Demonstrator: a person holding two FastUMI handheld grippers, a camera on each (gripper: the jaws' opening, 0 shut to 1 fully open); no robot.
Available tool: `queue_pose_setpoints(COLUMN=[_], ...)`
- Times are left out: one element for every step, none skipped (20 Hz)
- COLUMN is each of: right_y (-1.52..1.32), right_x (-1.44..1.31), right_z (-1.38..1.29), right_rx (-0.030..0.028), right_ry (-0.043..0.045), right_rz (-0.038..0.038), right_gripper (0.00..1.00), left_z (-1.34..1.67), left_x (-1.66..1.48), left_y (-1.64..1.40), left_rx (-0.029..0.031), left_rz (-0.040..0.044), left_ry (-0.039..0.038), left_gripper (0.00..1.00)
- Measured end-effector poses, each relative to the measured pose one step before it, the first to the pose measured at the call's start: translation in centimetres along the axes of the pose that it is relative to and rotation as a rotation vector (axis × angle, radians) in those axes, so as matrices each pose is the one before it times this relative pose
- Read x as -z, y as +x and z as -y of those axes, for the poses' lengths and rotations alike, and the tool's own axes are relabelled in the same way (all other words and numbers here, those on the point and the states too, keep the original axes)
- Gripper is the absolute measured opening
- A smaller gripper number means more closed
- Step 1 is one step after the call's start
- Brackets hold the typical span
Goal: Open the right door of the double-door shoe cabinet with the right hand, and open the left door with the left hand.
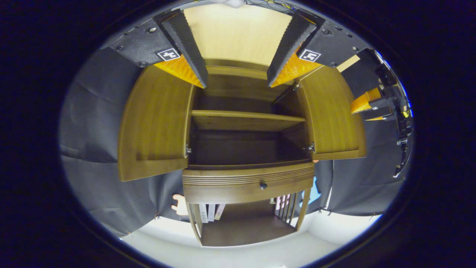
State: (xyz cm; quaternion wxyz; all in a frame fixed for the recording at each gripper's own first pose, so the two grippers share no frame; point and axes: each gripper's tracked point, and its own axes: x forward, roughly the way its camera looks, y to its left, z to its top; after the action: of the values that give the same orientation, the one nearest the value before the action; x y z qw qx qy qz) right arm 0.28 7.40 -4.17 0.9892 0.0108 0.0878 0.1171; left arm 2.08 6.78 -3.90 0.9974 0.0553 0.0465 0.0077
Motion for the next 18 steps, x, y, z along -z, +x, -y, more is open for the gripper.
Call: queue_pose_setpoints(right_y=[-0.198, -0.142, -0.159, -0.169, -0.107, -0.170, -0.074, -0.115, -0.100, -0.171, -0.164, -0.086, -0.045, -0.141, -0.058, -0.125, -0.103, -0.104], right_x=[0.050, 0.055, 0.219, 0.087, 0.102, 0.055, 0.026, -0.015, 0.007, 0.018, -0.051, -0.029, 0.008, -0.094, -0.036, -0.149, -0.113, -0.151], right_z=[0.465, 0.377, 0.406, 0.421, 0.345, 0.425, 0.388, 0.387, 0.209, 0.202, 0.247, 0.055, 0.057, 0.004, -0.080, -0.128, -0.112, -0.040], right_rx=[0.01160, 0.01009, 0.01190, 0.01074, 0.00897, 0.01019, 0.01104, 0.00957, 0.00577, 0.00578, 0.00594, 0.00219, 0.00190, 0.00147, 0.00087, -0.00134, 0.00026, 0.00116], right_ry=[0.00288, 0.00129, 0.00072, 0.00197, 0.00269, 0.00217, 0.00242, 0.00244, 0.00224, 0.00117, 0.00263, 0.00180, 0.00174, 0.00100, -0.00057, 0.00035, -0.00142, -0.00129], right_rz=[0.00028, -0.00002, -0.00124, -0.00138, -0.00035, -0.00190, 0.00103, 0.00137, -0.00078, 0.00041, 0.00252, 0.00043, 0.00124, 0.00128, 0.00101, 0.00316, 0.00424, 0.00389], right_gripper=[1.00, 1.00, 0.97, 1.00, 1.00, 1.00, 1.00, 0.97, 1.00, 1.00, 1.00, 1.00, 1.00, 1.00, 1.00, 1.00, 1.00, 1.00], left_z=[1.782, 1.521, 1.322, 1.029, 0.657, 0.534, 0.398, 0.379, -0.037, -0.153, -0.208, -0.121, -0.210, -0.202, -0.186, -0.110, 0.050, -0.108], left_x=[-0.165, 0.203, 0.225, 0.267, 0.169, -0.002, -0.136, 0.011, -0.122, -0.107, -0.261, -0.180, -0.252, -0.212, -0.300, -0.214, -0.028, -0.046], left_y=[0.021, -0.008, -0.119, -0.064, -0.018, -0.242, -0.066, 0.044, -0.082, -0.105, 0.009, -0.156, -0.143, -0.123, -0.217, -0.010, -0.134, -0.133], left_rx=[0.02881, 0.02799, 0.02147, 0.01285, 0.00269, 0.00146, 0.00429, 0.00519, -0.00236, -0.00507, -0.00569, -0.00385, -0.00503, -0.00228, -0.00403, 0.00191, 0.00077, 0.00002], left_rz=[0.00323, -0.00527, -0.01286, -0.00649, -0.00232, 0.00317, 0.00931, 0.00297, -0.00025, 0.00311, 0.00434, 0.00355, 0.00749, 0.00327, 0.00752, 0.00423, 0.00016, 0.00126], left_ry=[-0.01810, -0.02740, -0.02606, -0.01885, -0.01083, -0.00174, -0.00153, -0.00346, -0.00312, 0.00027, 0.00144, 0.00171, -0.00036, -0.00236, -0.00362, -0.00180, 0.00256, 0.00568], left_gripper=[1.00, 0.96, 0.96, 0.96, 0.96, 0.96, 0.96, 0.96, 0.96, 0.96, 0.96, 0.96, 0.96, 0.96, 0.96, 0.96, 0.96, 0.96])
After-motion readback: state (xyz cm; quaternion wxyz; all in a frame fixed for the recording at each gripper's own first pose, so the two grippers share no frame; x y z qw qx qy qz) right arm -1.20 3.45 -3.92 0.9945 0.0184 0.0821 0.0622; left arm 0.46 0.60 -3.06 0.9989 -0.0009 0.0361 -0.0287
